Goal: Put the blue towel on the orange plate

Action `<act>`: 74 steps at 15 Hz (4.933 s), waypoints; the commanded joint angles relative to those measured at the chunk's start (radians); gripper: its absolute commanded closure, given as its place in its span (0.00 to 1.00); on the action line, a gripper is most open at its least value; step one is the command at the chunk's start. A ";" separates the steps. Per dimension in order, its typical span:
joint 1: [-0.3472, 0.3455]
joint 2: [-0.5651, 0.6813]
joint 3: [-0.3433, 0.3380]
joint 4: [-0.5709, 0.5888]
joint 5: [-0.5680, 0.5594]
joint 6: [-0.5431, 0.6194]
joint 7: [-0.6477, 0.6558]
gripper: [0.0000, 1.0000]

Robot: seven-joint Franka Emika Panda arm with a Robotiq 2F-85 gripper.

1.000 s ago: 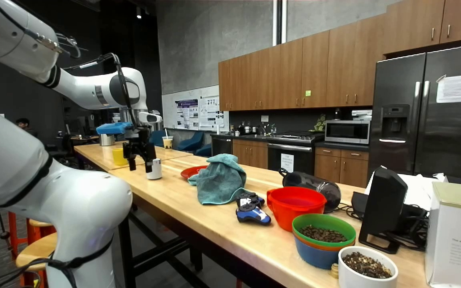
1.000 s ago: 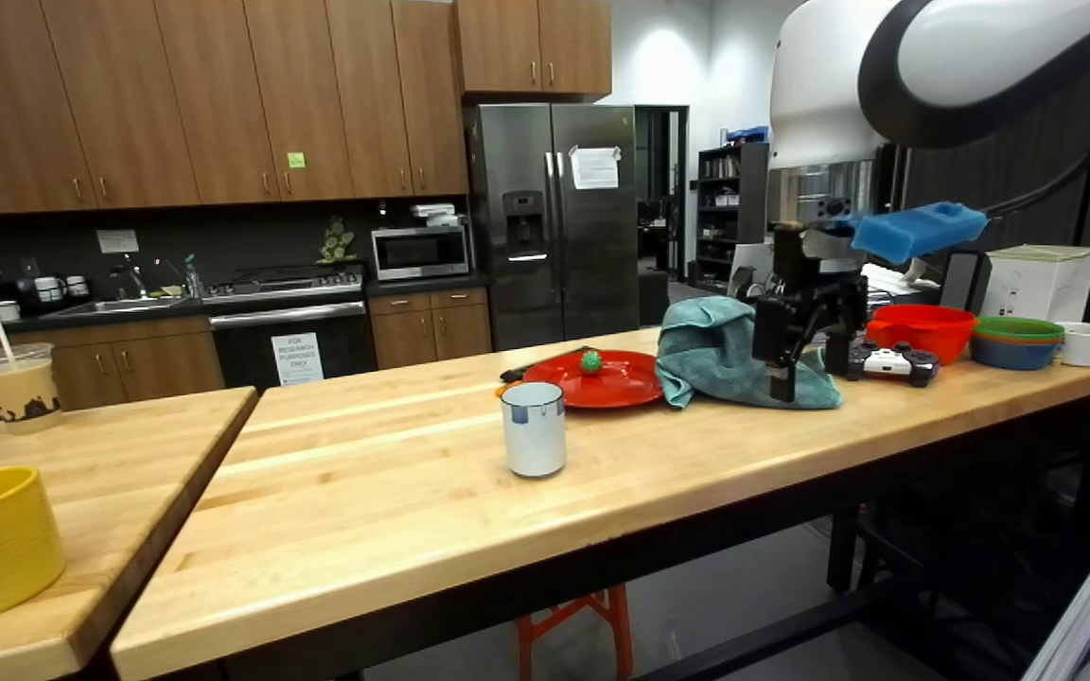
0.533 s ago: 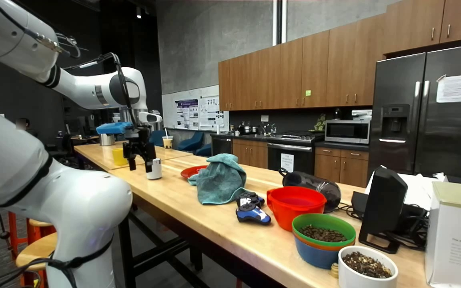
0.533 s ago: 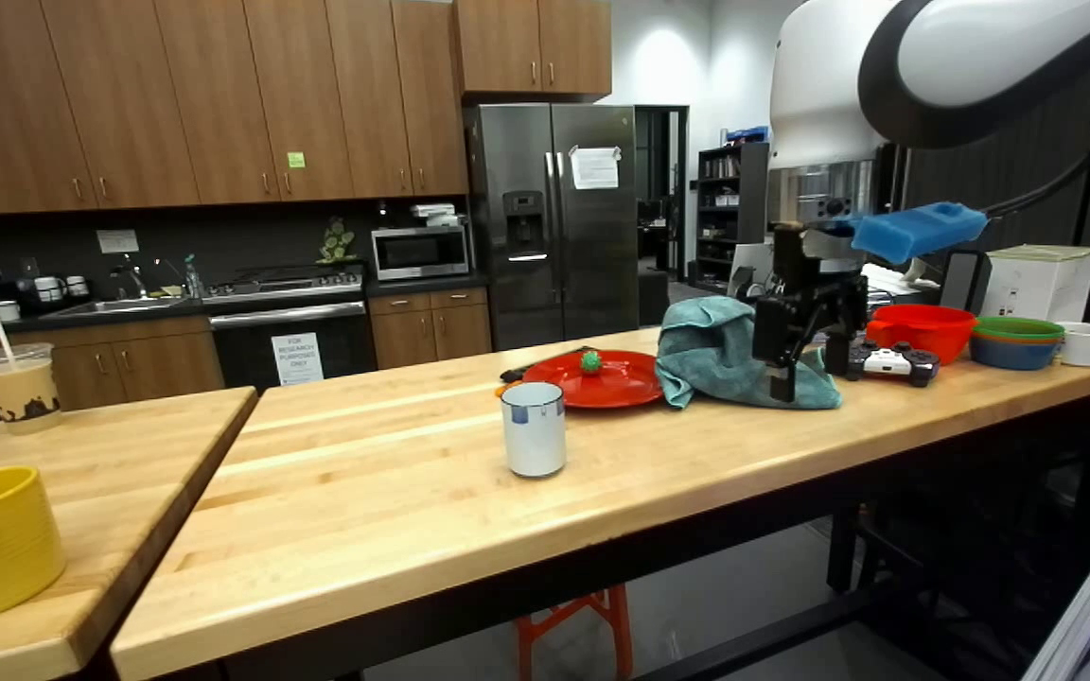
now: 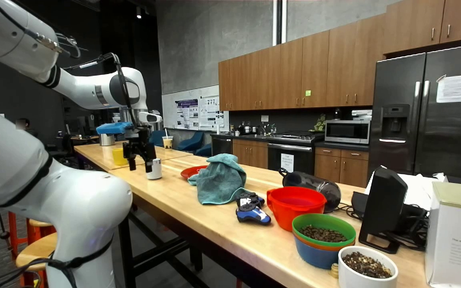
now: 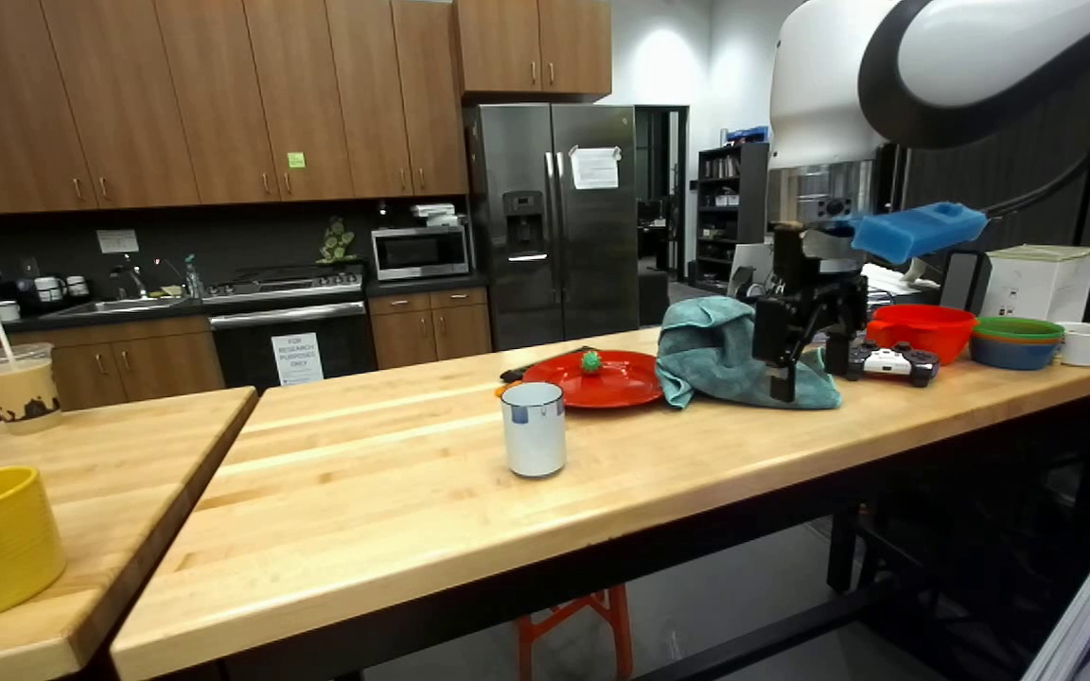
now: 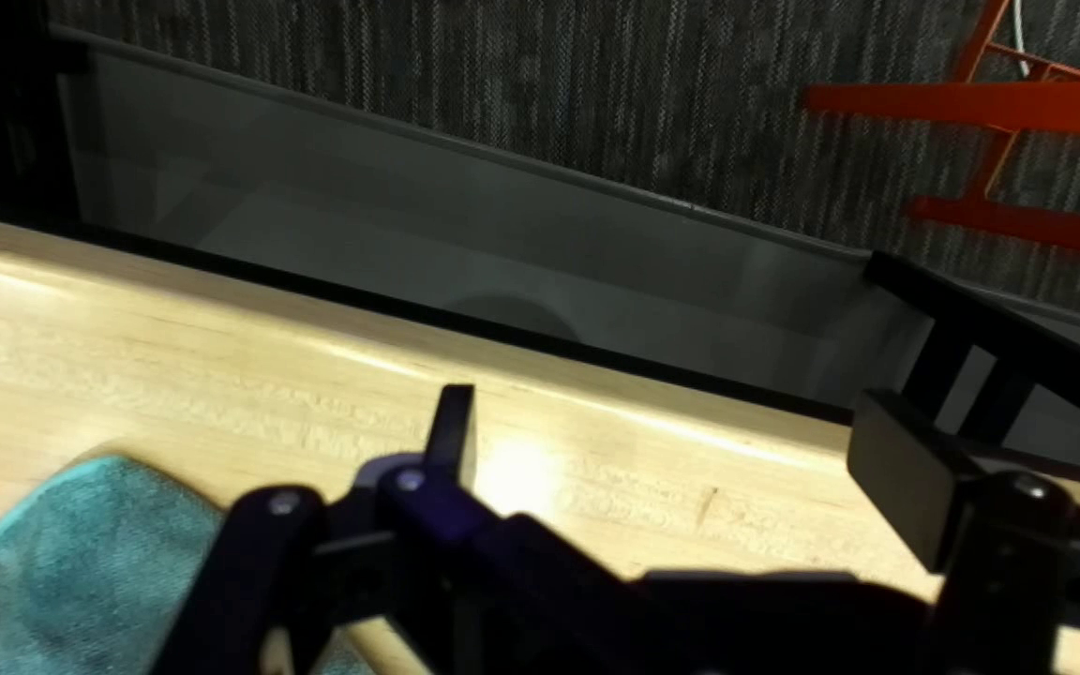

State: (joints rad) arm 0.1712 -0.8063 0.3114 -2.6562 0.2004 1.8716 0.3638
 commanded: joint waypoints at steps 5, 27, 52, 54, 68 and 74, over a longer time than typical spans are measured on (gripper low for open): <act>0.002 0.001 -0.002 0.001 -0.002 -0.002 0.001 0.00; -0.305 0.036 0.084 -0.008 -0.468 0.578 0.170 0.00; -0.465 0.104 0.228 0.102 -0.712 0.486 0.249 0.00; -0.489 0.141 0.226 0.196 -0.744 0.407 0.252 0.00; -0.294 0.358 0.179 0.262 -0.985 0.217 0.584 0.00; -0.184 0.404 0.092 0.238 -1.093 0.192 0.653 0.00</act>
State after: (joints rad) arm -0.0748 -0.4217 0.4575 -2.4110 -0.8445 2.0948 0.9933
